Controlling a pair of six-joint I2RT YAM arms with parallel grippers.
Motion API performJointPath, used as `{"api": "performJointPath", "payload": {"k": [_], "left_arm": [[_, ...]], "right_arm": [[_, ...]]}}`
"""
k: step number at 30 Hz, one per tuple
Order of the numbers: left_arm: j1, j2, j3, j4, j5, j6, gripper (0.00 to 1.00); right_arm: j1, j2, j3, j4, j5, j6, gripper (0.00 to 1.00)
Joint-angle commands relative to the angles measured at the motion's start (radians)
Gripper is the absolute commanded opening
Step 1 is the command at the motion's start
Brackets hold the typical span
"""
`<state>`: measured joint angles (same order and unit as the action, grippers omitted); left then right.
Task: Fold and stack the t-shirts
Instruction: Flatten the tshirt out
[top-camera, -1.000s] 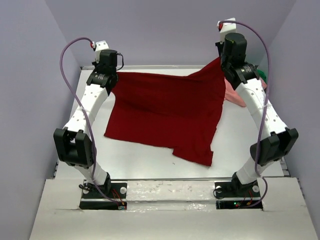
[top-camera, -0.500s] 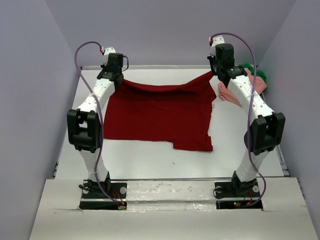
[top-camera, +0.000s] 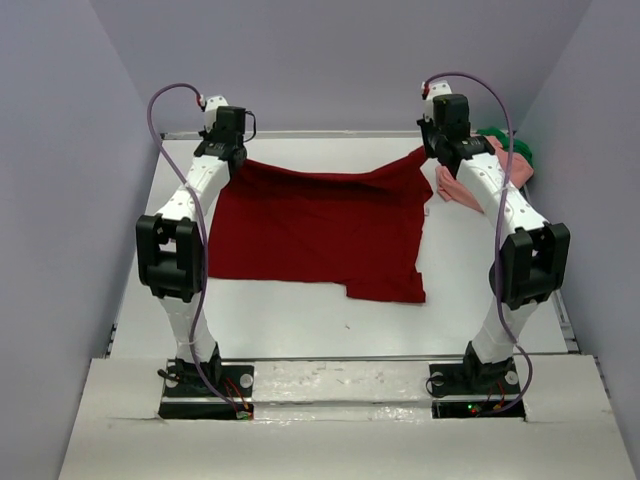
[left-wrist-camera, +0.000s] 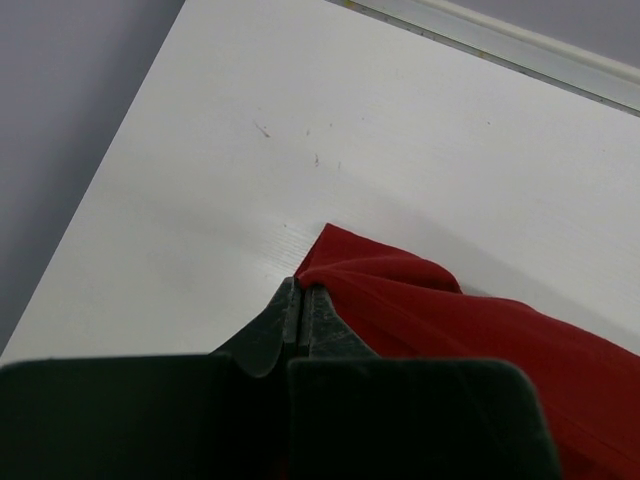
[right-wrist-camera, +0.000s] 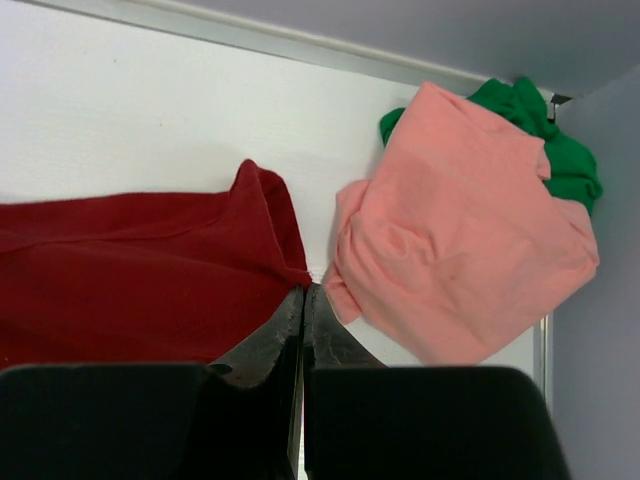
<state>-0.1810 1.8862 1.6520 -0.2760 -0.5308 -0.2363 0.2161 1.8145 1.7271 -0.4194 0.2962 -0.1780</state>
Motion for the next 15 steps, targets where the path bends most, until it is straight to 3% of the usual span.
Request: {"api": "performJointPath", "payload": {"k": [1, 6, 10, 15], "left_arm": [[0.006, 0.022, 0.089, -0.023, -0.043, -0.032, 0.0], [0.02, 0.071, 0.17, -0.029, -0.038, -0.021, 0.0], [0.02, 0.042, 0.128, 0.07, 0.003, 0.006, 0.0], [0.025, 0.074, 0.184, 0.038, -0.008, 0.028, 0.0]], "right_arm": [[-0.006, -0.011, 0.015, 0.039, -0.008, 0.018, 0.0], [-0.006, 0.052, 0.136, 0.005, -0.003, 0.0, 0.0], [-0.006, 0.077, 0.225, -0.019, 0.012, -0.011, 0.0], [-0.024, 0.101, 0.29, -0.036, 0.02, -0.018, 0.0]]}}
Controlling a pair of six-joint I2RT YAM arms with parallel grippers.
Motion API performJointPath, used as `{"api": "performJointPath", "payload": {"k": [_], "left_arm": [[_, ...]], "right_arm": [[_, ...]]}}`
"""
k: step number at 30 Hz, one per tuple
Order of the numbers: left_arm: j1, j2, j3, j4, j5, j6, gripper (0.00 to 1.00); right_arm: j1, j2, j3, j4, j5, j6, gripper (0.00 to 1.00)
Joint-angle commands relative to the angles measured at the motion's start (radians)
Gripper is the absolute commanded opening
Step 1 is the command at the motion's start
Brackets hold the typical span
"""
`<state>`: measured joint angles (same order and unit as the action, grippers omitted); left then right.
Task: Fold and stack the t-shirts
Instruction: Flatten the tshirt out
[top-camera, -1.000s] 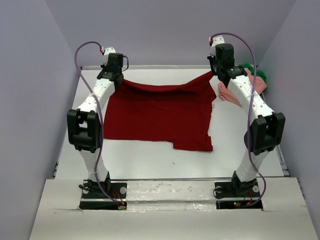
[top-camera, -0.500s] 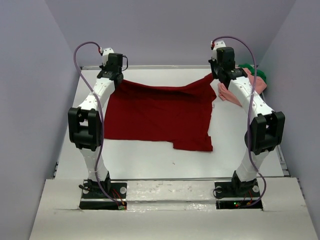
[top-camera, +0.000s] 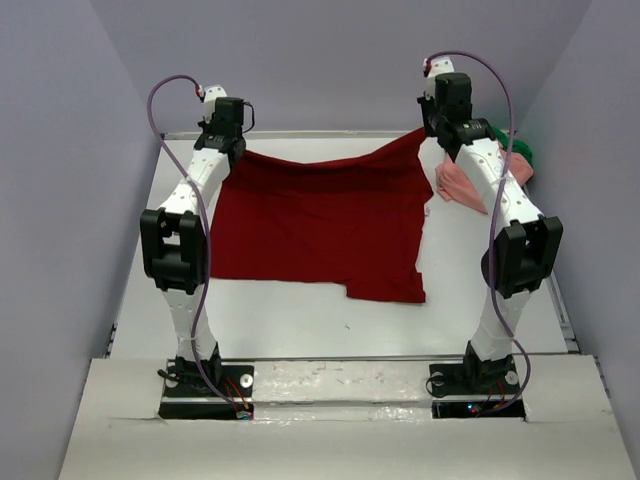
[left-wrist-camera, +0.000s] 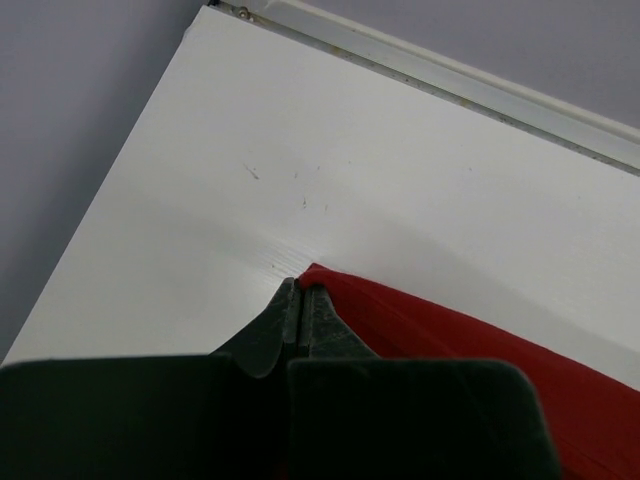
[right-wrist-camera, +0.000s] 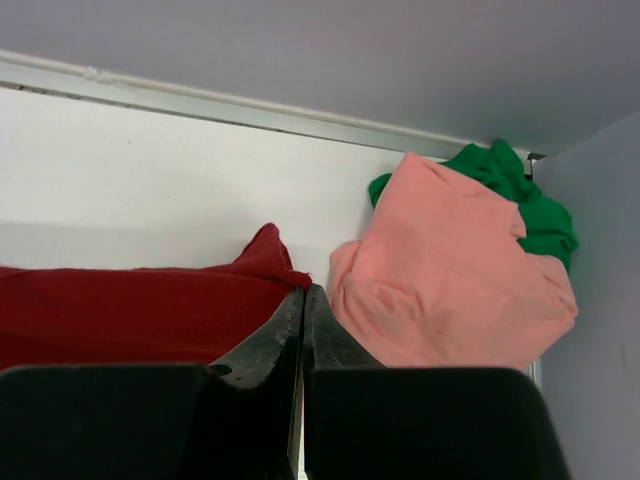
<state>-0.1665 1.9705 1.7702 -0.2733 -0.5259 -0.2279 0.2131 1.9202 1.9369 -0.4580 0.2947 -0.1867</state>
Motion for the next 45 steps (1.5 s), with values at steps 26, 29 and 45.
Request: {"api": "performJointPath", "payload": {"k": [26, 29, 45], "left_arm": [[0.084, 0.106, 0.103, 0.069, 0.104, 0.059, 0.0], [0.082, 0.111, 0.097, 0.062, 0.107, 0.049, 0.0], [0.033, 0.065, 0.078, 0.026, 0.092, 0.027, 0.0]], "right_arm": [[-0.069, 0.042, 0.063, -0.001, -0.035, 0.01, 0.0], [-0.069, 0.03, 0.056, -0.002, -0.043, 0.015, 0.0], [-0.069, -0.044, -0.021, 0.004, -0.062, 0.038, 0.0]]}}
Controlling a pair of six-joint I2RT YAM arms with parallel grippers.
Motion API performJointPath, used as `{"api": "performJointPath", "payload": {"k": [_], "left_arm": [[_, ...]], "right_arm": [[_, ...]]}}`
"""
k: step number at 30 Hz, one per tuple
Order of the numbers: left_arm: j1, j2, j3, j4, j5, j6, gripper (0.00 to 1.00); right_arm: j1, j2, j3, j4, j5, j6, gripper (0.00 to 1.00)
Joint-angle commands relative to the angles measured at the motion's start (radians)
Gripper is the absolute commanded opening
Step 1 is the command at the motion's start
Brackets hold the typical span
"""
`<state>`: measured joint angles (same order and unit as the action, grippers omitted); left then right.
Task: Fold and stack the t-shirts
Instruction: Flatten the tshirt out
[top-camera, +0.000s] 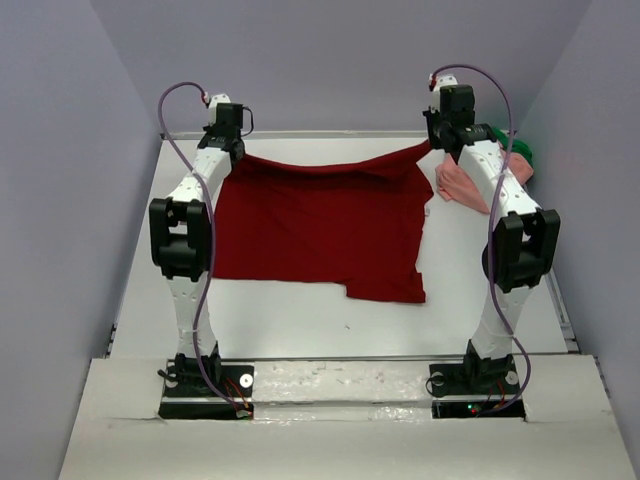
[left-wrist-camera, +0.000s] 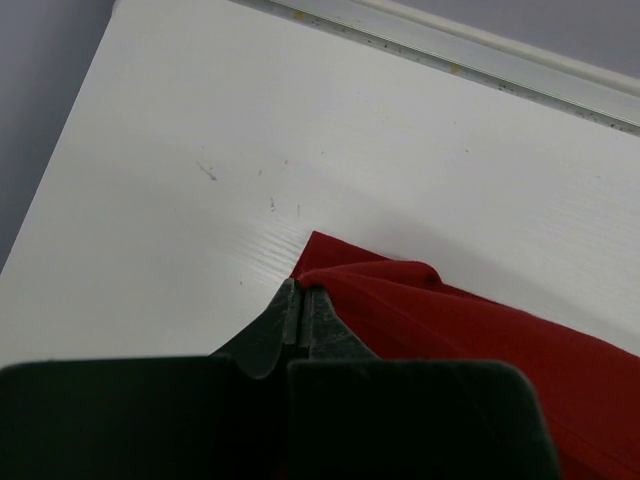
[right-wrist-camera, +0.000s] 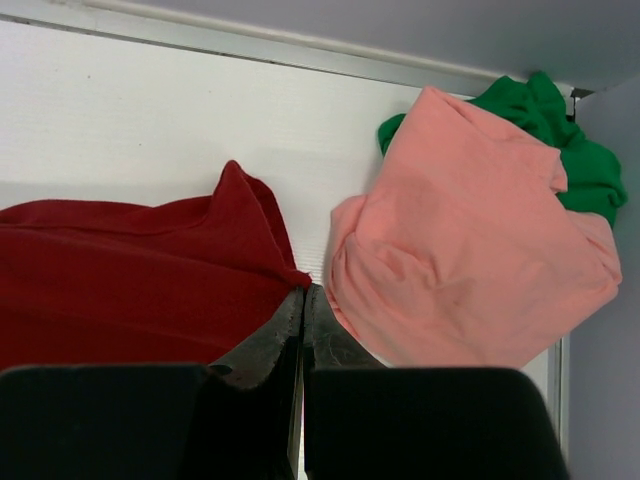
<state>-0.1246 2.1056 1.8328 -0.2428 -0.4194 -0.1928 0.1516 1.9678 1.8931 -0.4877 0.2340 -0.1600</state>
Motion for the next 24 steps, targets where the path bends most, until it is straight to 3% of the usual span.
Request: {"api": "performJointPath", "payload": {"k": [1, 5, 12, 17, 21, 24], "left_arm": [[-0.012, -0.078, 0.016, -0.006, -0.015, -0.007, 0.0], [-0.032, -0.136, 0.031, -0.027, -0.019, 0.015, 0.0], [-0.159, -0.436, 0.042, -0.073, -0.123, 0.073, 0.0], [-0.355, -0.798, -0.047, -0.029, -0.186, 0.101, 0.0], [-0.527, -1.034, -0.093, -0.027, -0.237, 0.095, 0.0], [-0.608, -1.154, -0.067, -0.082, -0.265, 0.087, 0.0]], "right_arm": [[-0.007, -0.095, 0.03, 0.032, -0.002, 0.008, 0.0], [0.014, -0.153, 0.072, 0.021, 0.036, -0.015, 0.0], [0.12, -0.415, 0.147, -0.002, 0.177, -0.098, 0.0], [0.368, -0.654, 0.107, 0.031, 0.376, -0.196, 0.0], [0.582, -0.843, 0.075, 0.066, 0.626, -0.31, 0.0], [0.646, -0.882, 0.11, 0.078, 0.753, -0.395, 0.0]]}}
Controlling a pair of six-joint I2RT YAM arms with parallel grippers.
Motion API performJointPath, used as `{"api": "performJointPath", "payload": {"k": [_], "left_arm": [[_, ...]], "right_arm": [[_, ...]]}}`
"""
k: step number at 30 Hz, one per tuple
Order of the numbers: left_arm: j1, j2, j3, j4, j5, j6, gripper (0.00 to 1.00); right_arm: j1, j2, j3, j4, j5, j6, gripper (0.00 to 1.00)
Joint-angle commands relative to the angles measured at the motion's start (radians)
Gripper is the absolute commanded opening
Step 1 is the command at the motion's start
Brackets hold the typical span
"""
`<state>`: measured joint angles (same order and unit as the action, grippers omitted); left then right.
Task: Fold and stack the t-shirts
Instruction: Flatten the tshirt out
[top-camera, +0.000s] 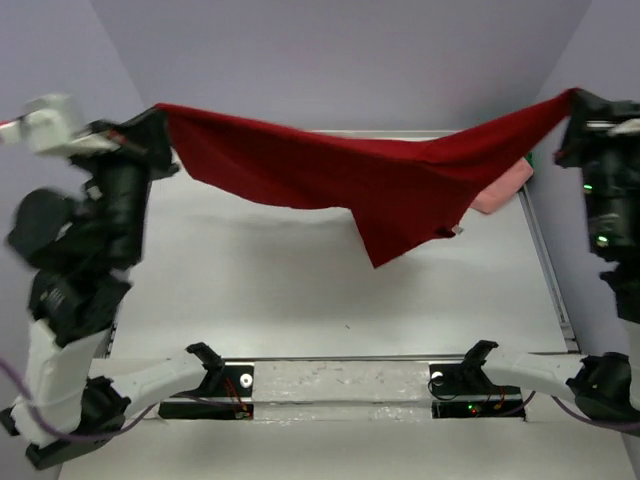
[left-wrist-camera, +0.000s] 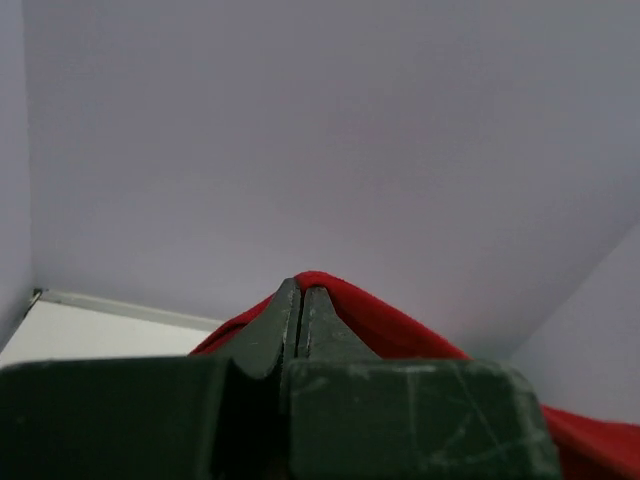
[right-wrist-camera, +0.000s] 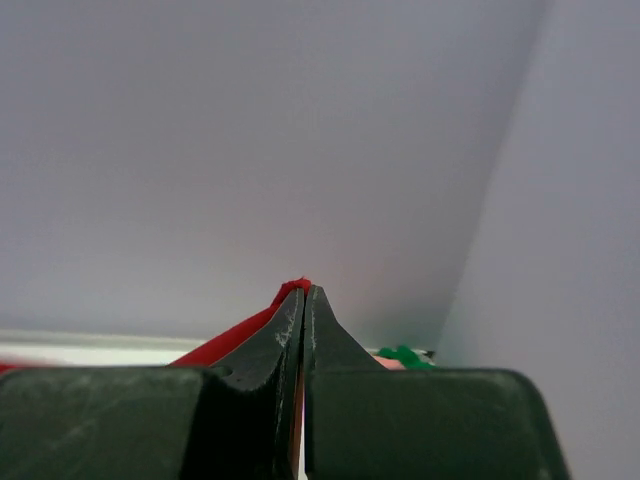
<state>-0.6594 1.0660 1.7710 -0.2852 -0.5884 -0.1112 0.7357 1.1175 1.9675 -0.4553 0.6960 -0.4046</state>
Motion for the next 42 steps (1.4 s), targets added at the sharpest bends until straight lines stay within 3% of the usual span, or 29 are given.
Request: {"api": "performJointPath", "payload": {"k": [1, 7, 12, 16, 22, 26, 28, 29, 30, 31, 32, 35, 38, 40, 42], "left_arm": [[-0.074, -0.132, 0.008, -0.07, -0.091, -0.005, 0.0], [-0.066, -0.227, 0.067, -0.13, 0.025, 0.016, 0.0], [-0.028, -0.192, 0.136, -0.143, 0.044, 0.025, 0.0], [-0.026, -0.156, 0.108, -0.112, 0.033, 0.044, 0.0], [-0.026, -0.026, 0.102, -0.068, -0.095, 0.103, 0.0], [-0.028, 0.023, 0.126, -0.069, -0.117, 0.127, 0.0], [-0.032, 0.011, 0.148, -0.074, -0.099, 0.117, 0.0], [-0.035, 0.0, 0.169, -0.084, -0.105, 0.117, 0.0], [-0.039, -0.004, 0.186, -0.097, -0.114, 0.119, 0.0], [-0.039, -0.011, 0.215, -0.117, -0.119, 0.126, 0.0], [-0.039, -0.032, 0.22, -0.12, -0.117, 0.133, 0.0], [-0.039, -0.073, 0.245, -0.132, -0.105, 0.139, 0.0], [-0.036, -0.078, 0.289, -0.181, -0.134, 0.146, 0.0], [-0.036, -0.086, 0.268, -0.175, -0.155, 0.151, 0.0], [-0.036, -0.097, 0.233, -0.145, -0.16, 0.165, 0.0]], "right_arm": [[0.062, -0.031, 0.036, 0.053, 0.312, -0.174, 0.0], [0.073, -0.024, 0.238, -0.065, 0.22, -0.062, 0.0], [0.073, 0.048, 0.26, 0.029, 0.231, -0.143, 0.0], [0.073, 0.111, 0.289, 0.096, 0.238, -0.218, 0.0], [0.083, 0.201, 0.228, 0.3, 0.224, -0.365, 0.0], [0.123, 0.261, 0.313, 0.351, 0.243, -0.436, 0.0], [0.192, 0.263, 0.326, 0.471, 0.307, -0.625, 0.0], [0.288, 0.262, 0.303, 0.7, 0.333, -0.73, 0.0], [0.339, 0.266, 0.294, 0.833, 0.352, -0.857, 0.0], [0.391, 0.271, 0.281, 0.959, 0.37, -1.108, 0.0], [0.462, 0.277, 0.277, 1.063, 0.37, -1.193, 0.0], [0.496, 0.292, 0.262, 1.194, 0.376, -1.26, 0.0], [0.566, 0.335, 0.223, 1.394, 0.339, -1.448, 0.0], [0.599, 0.343, 0.222, 1.408, 0.324, -1.445, 0.0], [0.599, 0.334, 0.212, 1.307, 0.312, -1.37, 0.0]]}}
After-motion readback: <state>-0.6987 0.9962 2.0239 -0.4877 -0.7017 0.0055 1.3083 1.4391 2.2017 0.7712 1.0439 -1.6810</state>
